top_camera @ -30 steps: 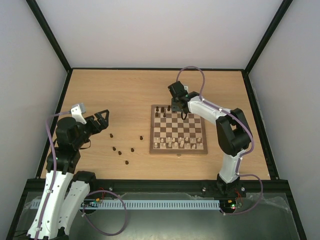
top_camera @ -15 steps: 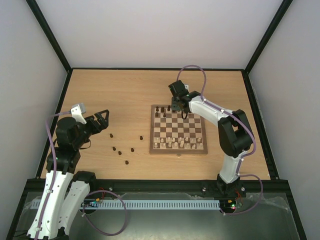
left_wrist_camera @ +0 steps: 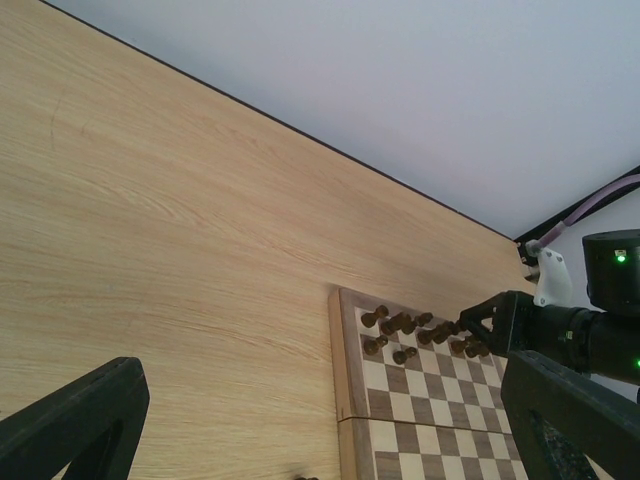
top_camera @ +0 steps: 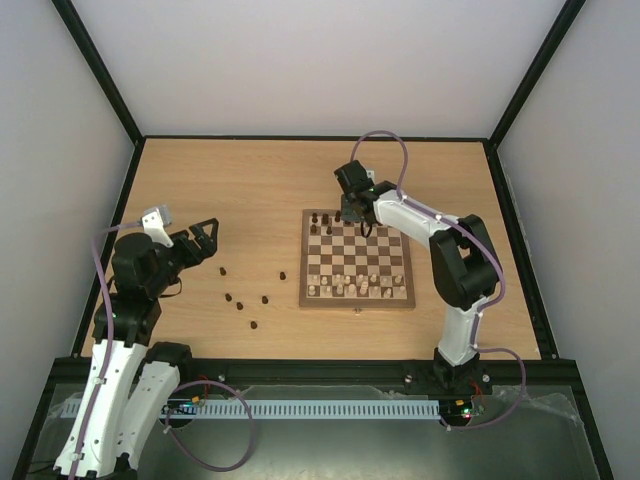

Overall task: Set up the chess pieces on the board
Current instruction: Adjust the chess piece on the chessboard.

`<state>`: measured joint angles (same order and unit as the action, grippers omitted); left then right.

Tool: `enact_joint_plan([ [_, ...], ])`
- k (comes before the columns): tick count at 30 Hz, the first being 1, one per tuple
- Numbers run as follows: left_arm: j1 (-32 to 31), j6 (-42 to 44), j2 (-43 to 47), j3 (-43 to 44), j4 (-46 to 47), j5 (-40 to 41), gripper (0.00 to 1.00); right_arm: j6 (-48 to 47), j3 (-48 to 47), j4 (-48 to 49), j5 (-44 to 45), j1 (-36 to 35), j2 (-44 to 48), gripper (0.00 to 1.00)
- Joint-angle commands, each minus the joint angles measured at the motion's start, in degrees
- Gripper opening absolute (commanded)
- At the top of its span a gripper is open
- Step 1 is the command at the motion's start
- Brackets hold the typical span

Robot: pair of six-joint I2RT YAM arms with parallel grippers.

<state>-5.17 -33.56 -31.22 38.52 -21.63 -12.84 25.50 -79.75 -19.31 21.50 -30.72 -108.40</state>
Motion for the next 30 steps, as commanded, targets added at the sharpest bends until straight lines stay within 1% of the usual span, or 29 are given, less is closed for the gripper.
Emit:
enact_joint_plan([
  [1, 0.25, 0.7, -0.32, -0.25, 1.41, 0.24, 0.99, -0.36, -1.82, -2.54, 0.71, 0.14, -1.16, 0.12],
  [8, 0.25, 0.77, -0.64, -0.27, 1.73, 0.26, 1.0, -0.27, -1.56, -2.99, 1.8, 0.15, -0.51, 0.08],
  [30, 0.25, 0.45, -0.04, -0.69, 1.56, 0.05, 1.0, 0.08, 1.33, -3.01, 2.33, 0.23, 1.26, 0.08],
])
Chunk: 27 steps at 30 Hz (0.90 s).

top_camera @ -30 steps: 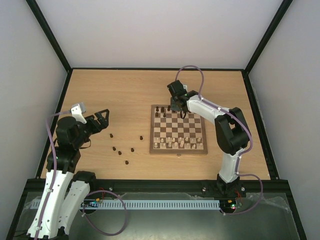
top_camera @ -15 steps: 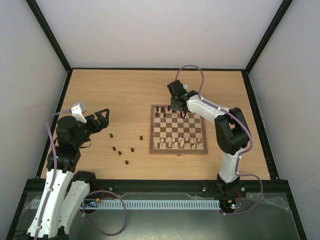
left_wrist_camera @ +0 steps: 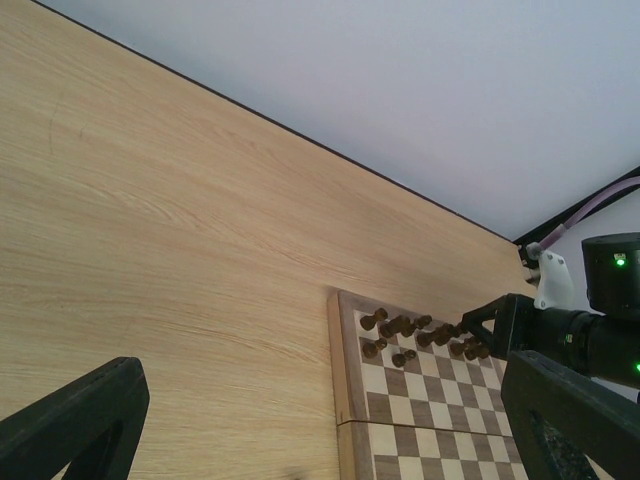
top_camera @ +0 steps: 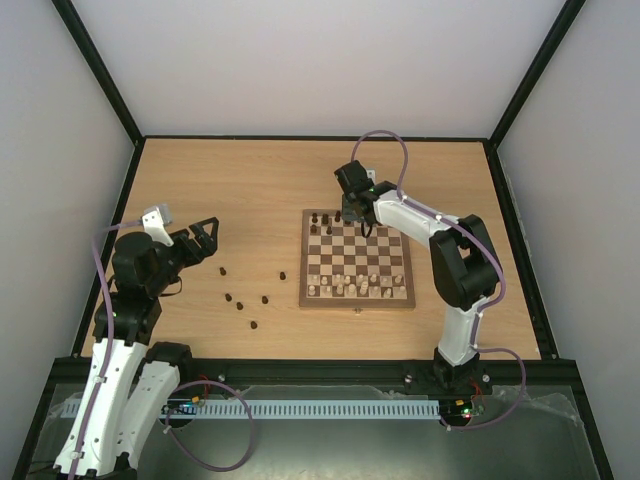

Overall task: Set up the chess pieces on the board
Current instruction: Adjust the chess piece on the chessboard.

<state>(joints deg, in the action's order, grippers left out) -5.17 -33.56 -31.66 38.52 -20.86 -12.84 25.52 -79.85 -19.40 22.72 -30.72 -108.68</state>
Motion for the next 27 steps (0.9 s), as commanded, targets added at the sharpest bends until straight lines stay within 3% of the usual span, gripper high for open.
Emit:
enact_joint_plan([
  [1, 0.25, 0.5, 0.37, -0.68, 0.79, 0.08, 1.0, 0.06, 1.53, -2.88, 1.1, 0.23, 1.67, 0.08],
  [16, 0.25, 0.26, 0.55, -0.87, 0.77, -0.08, 1.0, 0.33, 2.87, -2.53, 0.48, 0.16, 2.26, 0.08],
  [19, 0.24, 0.26, 0.7, -0.84, 0.69, -0.02, 0.99, 0.4, 2.81, -2.57, 0.44, 0.21, 2.07, 0.15],
  [22, 0.25, 0.26, 0.59, -0.89, 0.78, -0.05, 0.99, 0.43, 2.79, -2.63, 0.65, 0.16, 2.15, 0.28],
  [27, 0.25, 0.28, 0.57, -1.06, 0.93, -0.05, 1.0, 0.54, 2.82, -2.42, 0.75, 0.17, 2.45, 0.3],
])
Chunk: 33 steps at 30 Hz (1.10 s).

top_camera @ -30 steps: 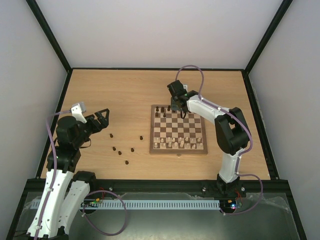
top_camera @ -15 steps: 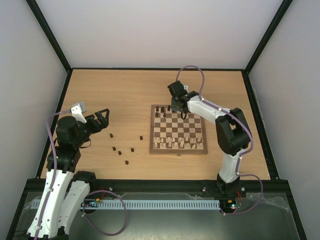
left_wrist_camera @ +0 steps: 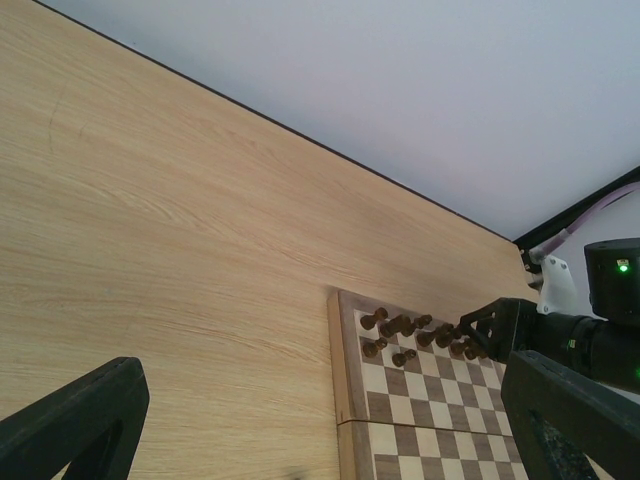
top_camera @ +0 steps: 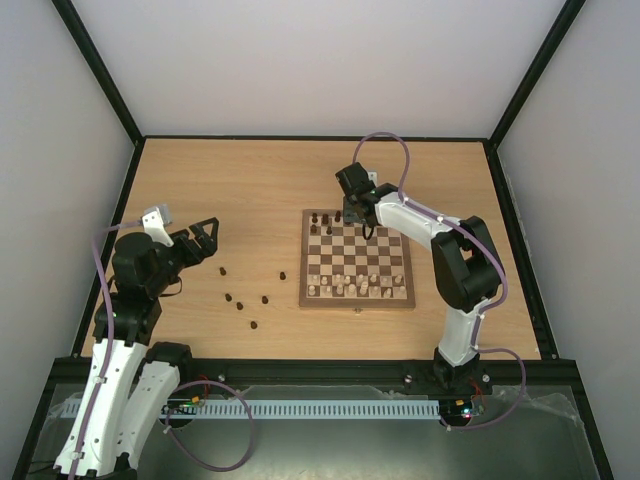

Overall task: Set up the chess pieces on the board
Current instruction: Adjust the chess piece on the chessboard, then pick up the chess piece at the center of the board.

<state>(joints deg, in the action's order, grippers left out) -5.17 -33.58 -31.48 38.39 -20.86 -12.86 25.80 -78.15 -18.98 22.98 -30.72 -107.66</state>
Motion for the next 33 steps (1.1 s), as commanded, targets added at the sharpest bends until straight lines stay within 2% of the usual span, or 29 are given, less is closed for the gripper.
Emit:
enact_joint_plan([
  [1, 0.25, 0.34, 0.39, -0.9, 0.88, 0.0, 0.99, 0.22, 1.14, -2.74, 0.48, 0.2, 1.62, 0.3],
  [20, 0.25, 0.38, 0.3, -0.7, 0.89, 0.1, 1.0, 0.09, 1.72, -1.72, 0.18, 0.15, 5.01, 0.31],
  [26, 0.25, 0.28, 0.0, -0.78, 1.19, -0.04, 1.0, -0.83, 2.65, -1.53, -0.63, -0.93, 11.42, 0.38],
  [29, 0.25, 0.12, -0.17, -0.76, 1.41, -0.32, 0.99, -1.64, 2.66, -1.51, -6.22, -1.78, 14.58, 0.45],
  [33, 0.25, -0.37, -0.2, -0.38, 1.45, -0.36, 1.0, -2.51, 0.95, -2.9, -15.4, -5.51, 13.81, 0.56],
])
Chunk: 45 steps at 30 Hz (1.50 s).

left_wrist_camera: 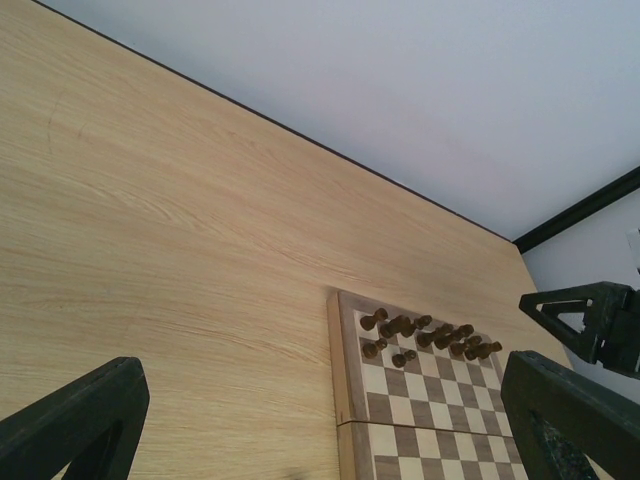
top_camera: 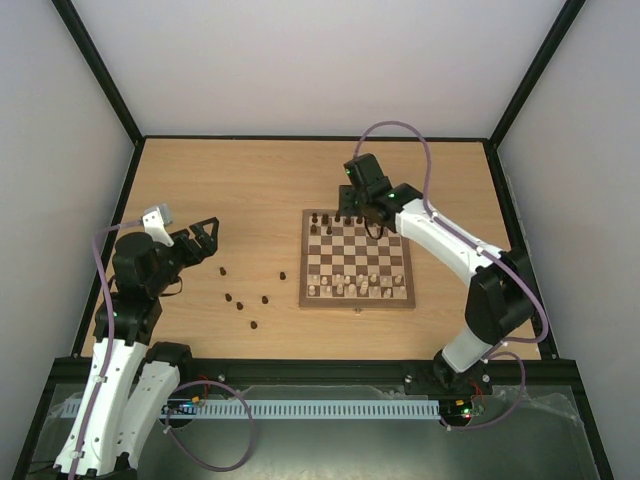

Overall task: Set up the chess pieces on the board
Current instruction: Pick up the chess piece at the center of the board.

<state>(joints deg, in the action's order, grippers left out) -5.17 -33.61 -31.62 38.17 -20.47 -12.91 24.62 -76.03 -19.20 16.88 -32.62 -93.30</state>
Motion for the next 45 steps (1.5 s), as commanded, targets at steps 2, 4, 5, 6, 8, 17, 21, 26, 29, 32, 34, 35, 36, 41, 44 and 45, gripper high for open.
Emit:
enact_joint_plan([
  [2, 0.2, -0.72, 0.25, 0.18, 0.83, 0.07, 1.0, -1.99, -2.73, -3.76, -12.78, -6.53, -2.44, 0.55],
  [4, 0.25, -0.76, 0.48, 0.68, 0.15, 0.44, 1.0, -2.31, -4.24, -4.65, -14.07, -10.0, -4.62, 0.46],
  [5, 0.25, -0.74, 0.71, 0.94, -0.28, 0.77, 1.0, -2.74, -4.9, -5.04, -14.58, -11.74, -5.99, 0.41],
  [6, 0.25, -0.75, 0.96, 1.2, -0.63, 0.95, 1.0, -2.96, -5.83, -5.37, -14.9, -13.28, -7.28, 0.37],
  [8, 0.25, -0.8, 1.56, 1.69, -1.09, 1.09, 0.99, -3.12, -7.2, -5.92, -15.22, -16.23, -10.16, 0.35],
  [17, 0.25, -0.7, 3.78, 2.94, -3.48, 1.49, 0.99, -2.94, -11.11, -7.87, -13.83, -23.82, -19.85, 0.46],
  [21, 0.25, -0.71, 4.19, 2.57, -3.79, 1.54, 1.0, -2.74, -11.18, -7.98, -13.86, -24.61, -21.91, 0.42],
  [26, 0.25, -0.8, 4.11, 2.37, -3.62, 1.53, 1.0, -2.47, -11.41, -7.95, -13.65, -25.24, -24.06, 0.4],
  [29, 0.25, -0.82, 4.11, 2.24, -3.53, 1.51, 1.0, -2.45, -11.62, -7.95, -13.66, -25.41, -25.09, 0.36],
  [32, 0.25, -0.84, 4.11, 2.06, -3.46, 1.48, 1.0, -2.47, -11.88, -7.71, -13.85, -25.55, -25.73, 0.33],
  [34, 0.25, -0.85, 4.19, 1.85, -3.4, 1.48, 0.99, -2.58, -12.18, -7.88, -13.77, -25.69, -26.19, 0.3],
  [35, 0.25, -0.91, 4.22, 1.74, -3.28, 1.44, 1.0, -2.5, -12.33, -7.99, -13.55, -25.67, -26.31, 0.29],
  [36, 0.25, -0.87, 4.2, 1.63, -3.26, 1.4, 1.0, -2.48, -12.47, -8.08, -13.24, -25.65, -26.51, 0.28],
  [41, 0.25, -0.78, 4.36, 1.54, -3.34, 1.43, 0.99, -2.47, -13.11, -8.69, -12.52, -25.65, -27.21, 0.21],
  [44, 0.25, -0.72, 4.31, 1.61, -3.35, 1.39, 1.0, -2.47, -13.62, -9.16, -11.63, -25.67, -27.5, 0.15],
  [45, 0.25, -0.76, 4.38, 1.63, -3.35, 1.41, 1.0, -2.47, -13.81, -9.32, -11.05, -25.67, -27.47, 0.11],
])
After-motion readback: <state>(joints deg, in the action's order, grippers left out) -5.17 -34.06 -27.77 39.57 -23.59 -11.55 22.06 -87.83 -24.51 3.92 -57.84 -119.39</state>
